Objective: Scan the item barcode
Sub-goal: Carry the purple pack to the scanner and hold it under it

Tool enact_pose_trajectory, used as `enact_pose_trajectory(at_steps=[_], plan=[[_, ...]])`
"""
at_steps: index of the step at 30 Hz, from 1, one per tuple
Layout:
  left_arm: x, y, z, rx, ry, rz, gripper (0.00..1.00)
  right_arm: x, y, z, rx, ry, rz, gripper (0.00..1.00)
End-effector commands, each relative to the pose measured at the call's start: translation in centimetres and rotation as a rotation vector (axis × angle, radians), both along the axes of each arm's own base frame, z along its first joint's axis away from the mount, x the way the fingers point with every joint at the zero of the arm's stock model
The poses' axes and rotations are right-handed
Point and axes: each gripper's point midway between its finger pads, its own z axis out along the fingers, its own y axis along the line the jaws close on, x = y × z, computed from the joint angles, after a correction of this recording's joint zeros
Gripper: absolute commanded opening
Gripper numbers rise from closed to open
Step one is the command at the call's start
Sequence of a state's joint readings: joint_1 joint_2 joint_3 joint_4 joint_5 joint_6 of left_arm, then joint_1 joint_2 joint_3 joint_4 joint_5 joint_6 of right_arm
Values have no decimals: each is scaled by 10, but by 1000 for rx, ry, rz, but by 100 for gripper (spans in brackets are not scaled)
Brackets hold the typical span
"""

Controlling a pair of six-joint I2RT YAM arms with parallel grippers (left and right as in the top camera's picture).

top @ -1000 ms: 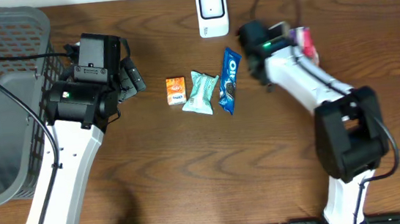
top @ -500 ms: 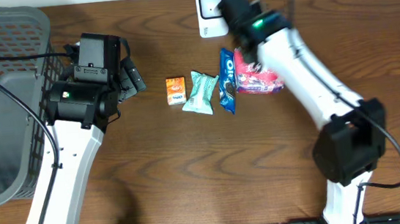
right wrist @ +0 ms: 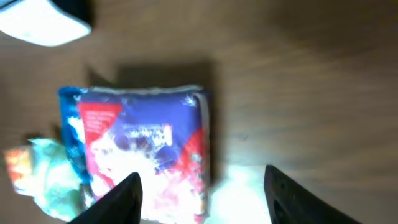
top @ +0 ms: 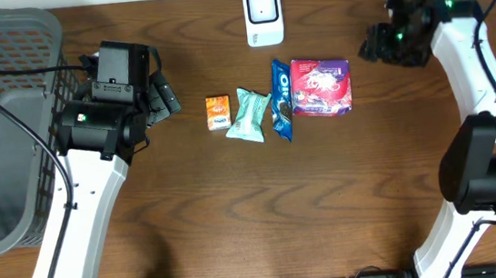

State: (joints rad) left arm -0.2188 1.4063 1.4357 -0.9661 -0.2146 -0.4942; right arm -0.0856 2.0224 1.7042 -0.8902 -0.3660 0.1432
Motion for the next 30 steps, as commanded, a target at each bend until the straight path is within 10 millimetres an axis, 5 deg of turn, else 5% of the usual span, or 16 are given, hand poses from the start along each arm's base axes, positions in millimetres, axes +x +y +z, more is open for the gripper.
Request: enact_pose_trajectory(at_steps=[1, 10, 14, 16, 19, 24, 30], plan=[[0, 1, -1, 2, 4, 5, 98, -16, 40, -24, 277, 16, 109, 58], [0, 1, -1, 2, 4, 5, 98, -35, 49, -88, 332, 20, 33, 57], [0, 1, -1, 2, 4, 5, 98, -49, 49, -110, 332, 34, 3, 49], [0, 1, -1, 2, 4, 5, 98, -54, 49, -116, 333, 42, 2, 38], [0, 1, -1, 2, 4, 5, 98, -57, 50, -117, 340, 56, -9, 3], [0, 1, -1, 2, 4, 5, 98, -34, 61, -74, 431, -28, 29, 1], [0, 1, -1, 2, 4, 5, 98, 21, 72, 22, 452, -255, 45, 1]])
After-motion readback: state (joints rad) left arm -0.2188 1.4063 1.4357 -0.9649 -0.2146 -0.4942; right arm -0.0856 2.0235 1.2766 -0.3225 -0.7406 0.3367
